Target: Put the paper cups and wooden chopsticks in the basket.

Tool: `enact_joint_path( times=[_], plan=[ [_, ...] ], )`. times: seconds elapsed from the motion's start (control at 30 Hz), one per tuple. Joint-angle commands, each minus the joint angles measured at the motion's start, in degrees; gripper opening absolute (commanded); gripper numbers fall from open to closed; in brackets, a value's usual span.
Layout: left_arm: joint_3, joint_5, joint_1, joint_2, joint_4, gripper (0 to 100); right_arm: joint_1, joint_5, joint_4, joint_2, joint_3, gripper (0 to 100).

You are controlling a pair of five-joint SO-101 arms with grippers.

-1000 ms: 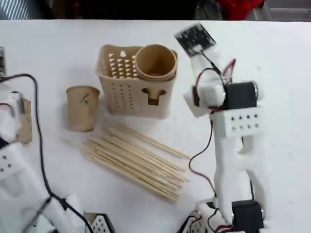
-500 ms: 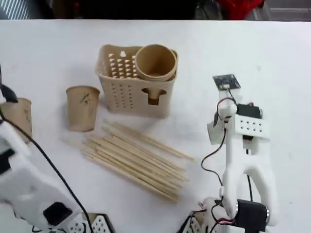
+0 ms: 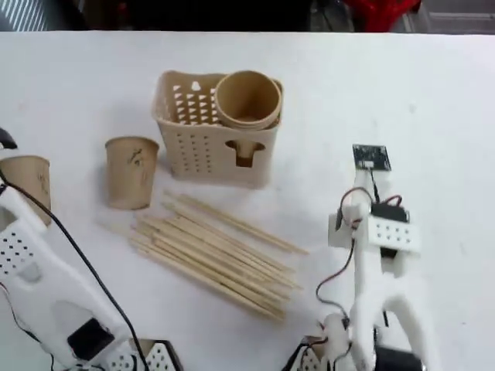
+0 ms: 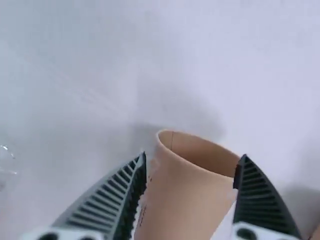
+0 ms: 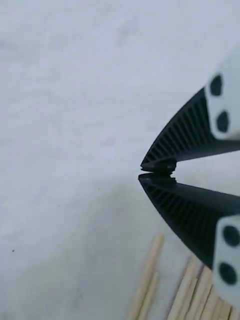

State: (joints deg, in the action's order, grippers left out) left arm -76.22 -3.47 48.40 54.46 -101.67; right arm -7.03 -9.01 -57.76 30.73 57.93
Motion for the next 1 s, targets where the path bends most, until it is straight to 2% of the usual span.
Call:
enact_joint_path(
  times=[0.0,0.17,0.37,0.47,0.67,0.77,0.97],
  plan=[
    [-2.5,0.6,-0.7,0.3,0.8,28,-0.5,0.2,4.0,7.8,4.2,2.1],
    [-2.5,-1.1,-0.7,2.9,1.0,28,-0.1,-2.2,5.8,14.0,8.3,2.2],
    [-2.5,-2.0,-0.6,7.0,-0.6,28,-0.1,-3.8,6.1,14.6,9.5,2.2],
    [-2.5,-6.0,-0.2,8.4,-0.9,28,-0.1,-3.7,6.1,14.6,9.5,2.2],
    [-2.5,-13.7,2.1,7.8,-1.0,10,-0.1,-3.6,6.2,14.6,9.5,2.2],
    [-2.5,-15.4,3.3,6.5,-1.0,2,-0.1,-3.6,6.2,14.6,9.5,2.2],
    [-2.5,-15.6,4.3,1.6,-1.0,2,-0.1,-3.6,6.2,14.6,9.6,2.2]
  ],
)
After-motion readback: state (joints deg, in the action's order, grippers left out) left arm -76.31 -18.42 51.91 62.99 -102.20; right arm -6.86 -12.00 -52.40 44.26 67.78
